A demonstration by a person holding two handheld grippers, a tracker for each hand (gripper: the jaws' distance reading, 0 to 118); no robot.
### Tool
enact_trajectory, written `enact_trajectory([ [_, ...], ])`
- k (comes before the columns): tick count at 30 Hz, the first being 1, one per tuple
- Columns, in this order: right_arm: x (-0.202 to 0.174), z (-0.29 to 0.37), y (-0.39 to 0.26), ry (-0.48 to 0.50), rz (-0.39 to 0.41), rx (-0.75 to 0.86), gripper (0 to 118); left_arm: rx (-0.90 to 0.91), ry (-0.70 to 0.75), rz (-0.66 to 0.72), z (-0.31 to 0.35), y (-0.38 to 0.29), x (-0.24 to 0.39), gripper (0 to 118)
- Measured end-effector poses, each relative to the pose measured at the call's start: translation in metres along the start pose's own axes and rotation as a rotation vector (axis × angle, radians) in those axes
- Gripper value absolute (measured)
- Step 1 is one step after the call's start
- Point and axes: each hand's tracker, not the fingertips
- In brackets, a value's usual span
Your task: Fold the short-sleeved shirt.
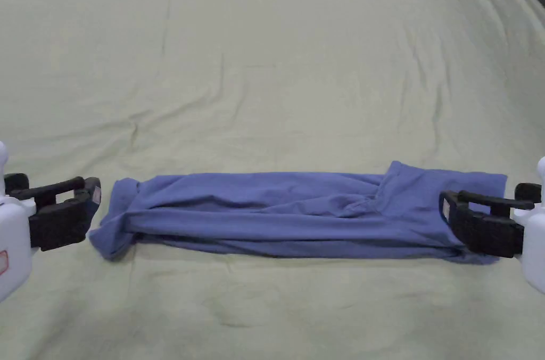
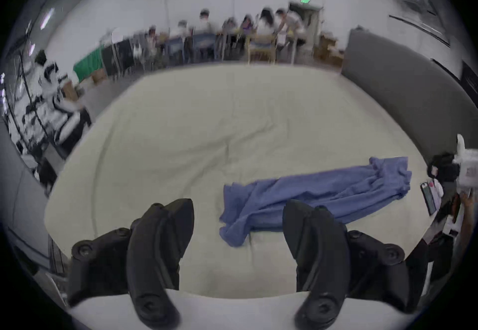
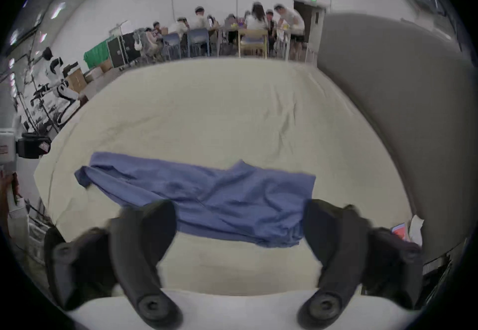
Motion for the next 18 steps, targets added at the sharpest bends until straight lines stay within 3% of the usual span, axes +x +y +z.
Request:
enact_trajectory([
  [1, -0.009, 0.006, 0.001, 0.004, -0.005, 0.006, 2, 0.025, 0.03, 0.002, 0.006, 0.001, 0.005, 0],
  [3, -0.022, 0.009, -0.003, 0.009, -0.017, 0.064, 2, 0.045, 0.073, 0.045, 0.01, 0.001, 0.01, 0],
  [6, -0.031, 0.002, -0.006, 0.067, -0.02, 0.019, 2, -0.044, -0.033, 0.088, -0.003, -0.006, 0.006, 0],
  [11, -0.038, -0.002, -0.004, 0.093, -0.021, 0.014, 2, -0.084, -0.047, 0.061, -0.026, -0.012, 0.0, 0],
  [14, -0.041, -0.004, -0.003, 0.131, -0.035, 0.0, 2, -0.182, -0.184, 0.191, -0.059, -0.019, -0.025, 0],
  [15, -0.041, -0.006, -0.004, 0.139, -0.037, -0.008, 2, -0.209, -0.242, 0.259, -0.074, -0.026, -0.038, 10],
  [16, -0.044, -0.008, -0.005, 0.14, -0.037, -0.015, 2, -0.263, -0.325, 0.368, -0.096, -0.037, -0.055, 53],
  [17, -0.045, -0.011, -0.006, 0.144, -0.035, -0.023, 2, -0.295, -0.373, 0.485, -0.109, -0.043, -0.064, 85],
  [18, -0.045, -0.014, -0.007, 0.15, -0.033, -0.036, 2, -0.3, -0.419, 0.59, -0.126, -0.055, -0.078, 89],
])
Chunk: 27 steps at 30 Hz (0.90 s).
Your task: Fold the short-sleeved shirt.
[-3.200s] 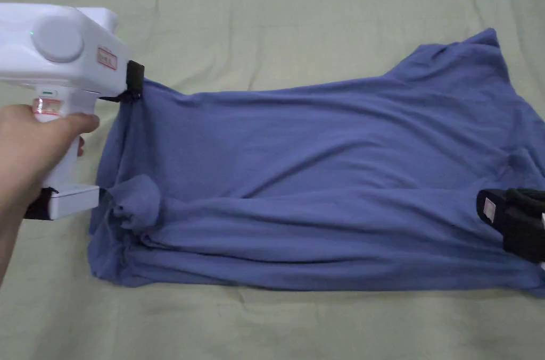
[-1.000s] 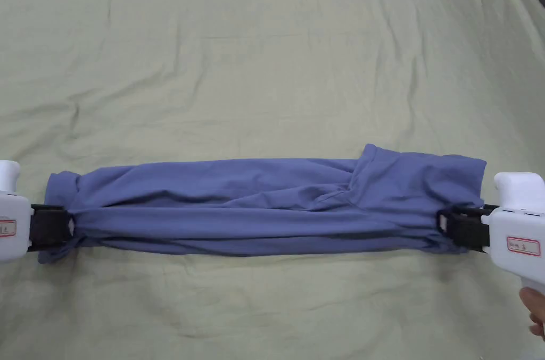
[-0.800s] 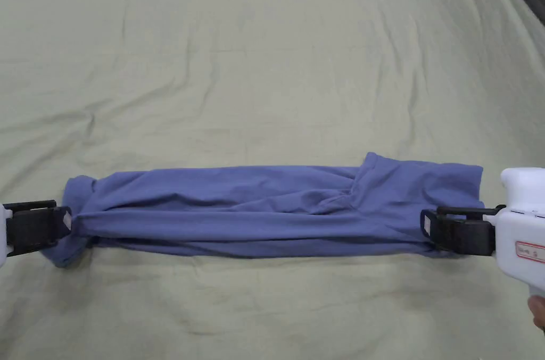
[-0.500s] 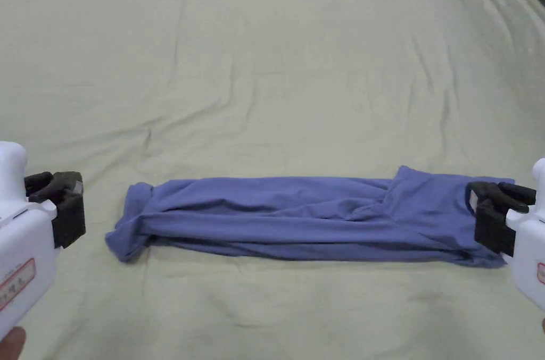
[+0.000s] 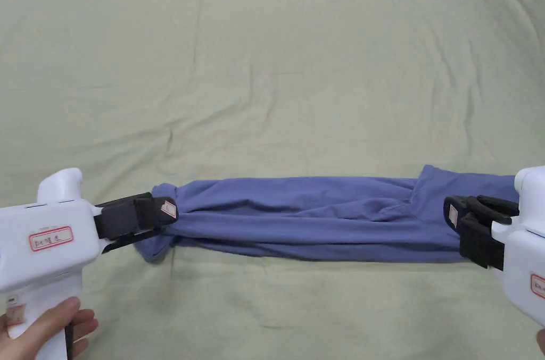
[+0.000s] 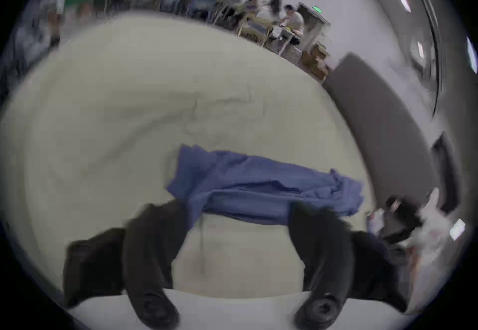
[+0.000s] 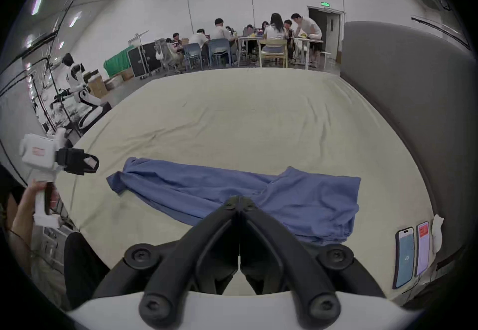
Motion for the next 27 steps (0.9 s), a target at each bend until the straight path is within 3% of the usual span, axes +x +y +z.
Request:
enact_trajectory([
  [3, -0.002, -0.015, -0.005, 0.012, 0.002, -0.056, 2, 0.025, -0.024, 0.179, -0.03, 0.012, -0.039, 89],
  [6, -0.005, -0.031, -0.009, 0.022, 0.007, -0.102, 2, -0.045, 0.068, 0.153, -0.069, 0.023, -0.055, 89],
  [9, -0.008, -0.045, -0.01, 0.032, 0.01, -0.133, 2, -0.088, 0.044, 0.095, -0.099, 0.02, -0.044, 89],
  [10, -0.01, -0.048, -0.01, 0.036, 0.01, -0.14, 2, -0.074, 0.026, 0.063, -0.1, 0.019, -0.039, 74],
  [11, -0.011, -0.052, -0.01, 0.044, 0.008, -0.147, 2, -0.05, 0.02, -0.014, -0.097, 0.016, -0.03, 20],
  [12, -0.013, -0.056, -0.009, 0.054, 0.008, -0.152, 2, -0.04, 0.038, -0.079, -0.1, 0.016, -0.024, 9],
  [15, -0.018, -0.061, -0.009, 0.071, 0.025, -0.163, 2, -0.082, 0.052, -0.146, -0.098, 0.016, -0.018, 9],
  [18, -0.017, -0.061, -0.008, 0.069, 0.043, -0.167, 2, -0.057, 0.018, -0.054, -0.077, 0.022, -0.031, 9],
  [21, -0.012, -0.058, -0.007, 0.068, 0.037, -0.157, 2, -0.034, 0.044, -0.052, -0.05, 0.022, -0.034, 9],
  [27, 0.004, -0.052, -0.005, 0.044, 0.019, -0.126, 2, 0.01, 0.286, -0.094, 0.002, 0.031, -0.033, 9],
])
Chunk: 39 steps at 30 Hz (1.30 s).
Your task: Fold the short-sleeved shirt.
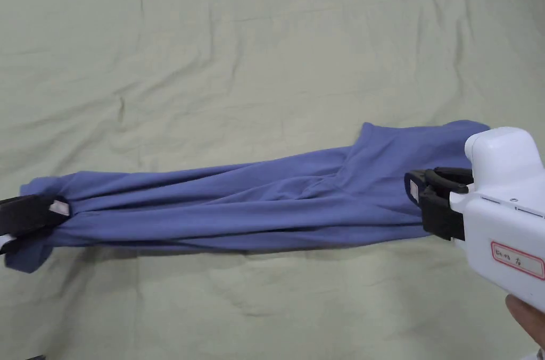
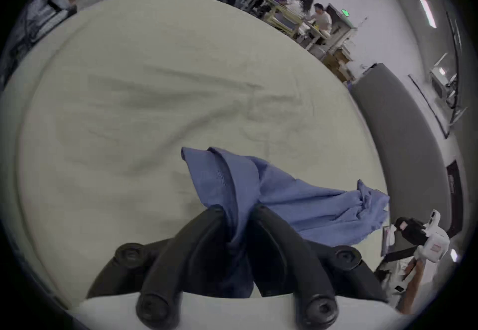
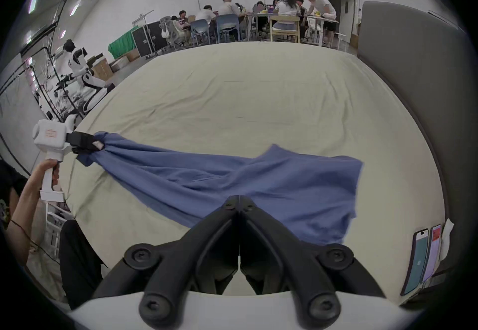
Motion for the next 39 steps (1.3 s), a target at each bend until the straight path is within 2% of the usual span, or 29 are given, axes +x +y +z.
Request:
enact_trajectory([
  [4, 0.008, 0.004, 0.001, -0.007, -0.02, 0.015, 2, 0.021, 0.299, -0.223, 0.027, 0.006, 0.03, 9],
  [6, 0.01, 0.004, 0.002, -0.008, -0.026, 0.022, 2, 0.037, 0.353, -0.288, 0.035, 0.007, 0.056, 9],
  [13, 0.015, 0.002, 0.004, -0.004, -0.042, 0.025, 2, 0.018, 0.218, -0.448, 0.02, -0.01, 0.178, 9],
  [15, 0.016, 0.003, 0.004, -0.006, -0.046, 0.029, 2, 0.01, 0.123, -0.486, -0.001, -0.02, 0.209, 9],
  [18, 0.018, 0.003, 0.002, -0.013, -0.046, 0.025, 2, -0.081, 0.026, -0.47, -0.045, -0.034, 0.237, 9],
  [22, 0.021, -0.003, -0.003, -0.021, -0.044, 0.004, 2, -0.193, 0.0, -0.474, -0.09, -0.054, 0.254, 9],
  [25, 0.021, -0.008, -0.006, -0.021, -0.036, -0.017, 2, -0.227, 0.007, -0.47, -0.097, -0.057, 0.25, 9],
  [26, 0.021, -0.009, -0.007, -0.019, -0.036, -0.02, 2, -0.223, -0.035, -0.399, -0.092, -0.053, 0.243, 13],
  [27, 0.022, -0.009, -0.008, -0.013, -0.04, -0.022, 2, -0.198, -0.1, -0.321, -0.08, -0.048, 0.231, 25],
  [28, 0.022, -0.01, -0.008, -0.009, -0.043, -0.025, 2, -0.187, -0.188, -0.246, -0.064, -0.043, 0.223, 62],
  [29, 0.023, -0.01, -0.009, -0.007, -0.045, -0.026, 2, -0.176, -0.231, -0.202, -0.049, -0.038, 0.214, 83],
  [32, 0.023, -0.011, -0.01, 0.001, -0.049, -0.028, 2, -0.047, -0.16, -0.197, 0.009, -0.028, 0.196, 85],
  [35, 0.022, -0.011, -0.01, 0.013, -0.057, -0.024, 2, 0.02, -0.02, -0.225, 0.026, -0.021, 0.182, 86],
  [36, 0.022, -0.011, -0.011, 0.017, -0.058, -0.023, 2, 0.04, -0.005, -0.253, 0.019, -0.021, 0.182, 83],
  [37, 0.022, -0.011, -0.011, 0.018, -0.057, -0.025, 2, 0.033, -0.02, -0.291, 0.01, -0.022, 0.183, 63],
  [38, 0.021, -0.011, -0.011, 0.016, -0.055, -0.027, 2, -0.014, -0.026, -0.303, -0.005, -0.021, 0.189, 24],
  [39, 0.021, -0.011, -0.012, 0.012, -0.052, -0.03, 2, -0.055, -0.028, -0.3, -0.024, -0.024, 0.196, 0],
])
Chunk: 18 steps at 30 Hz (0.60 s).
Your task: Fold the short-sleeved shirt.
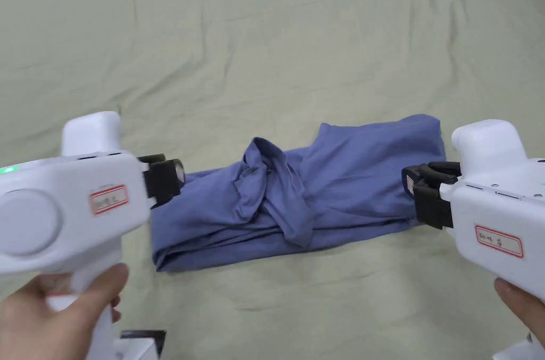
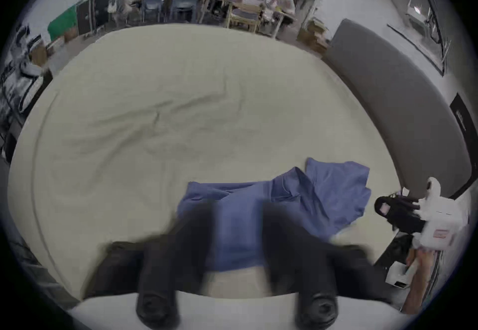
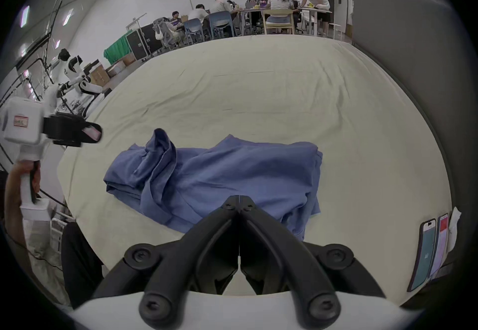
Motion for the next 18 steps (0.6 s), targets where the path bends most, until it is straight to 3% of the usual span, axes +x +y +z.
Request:
enact_trajectory([
  [3, 0.002, 0.002, -0.003, -0.014, -0.003, -0.011, 2, -0.117, -0.079, -0.082, -0.057, -0.003, 0.034, 0],
  [7, 0.009, 0.005, -0.005, -0.044, -0.008, -0.023, 2, -0.207, -0.063, -0.2, -0.105, -0.017, 0.081, 0],
  [9, 0.012, 0.006, -0.006, -0.058, -0.009, -0.023, 2, -0.165, -0.007, -0.263, -0.101, -0.018, 0.098, 0],
  [18, 0.01, 0.013, -0.001, -0.057, -0.029, -0.004, 2, -0.173, -0.262, -0.218, -0.082, -0.019, 0.137, 0],
])
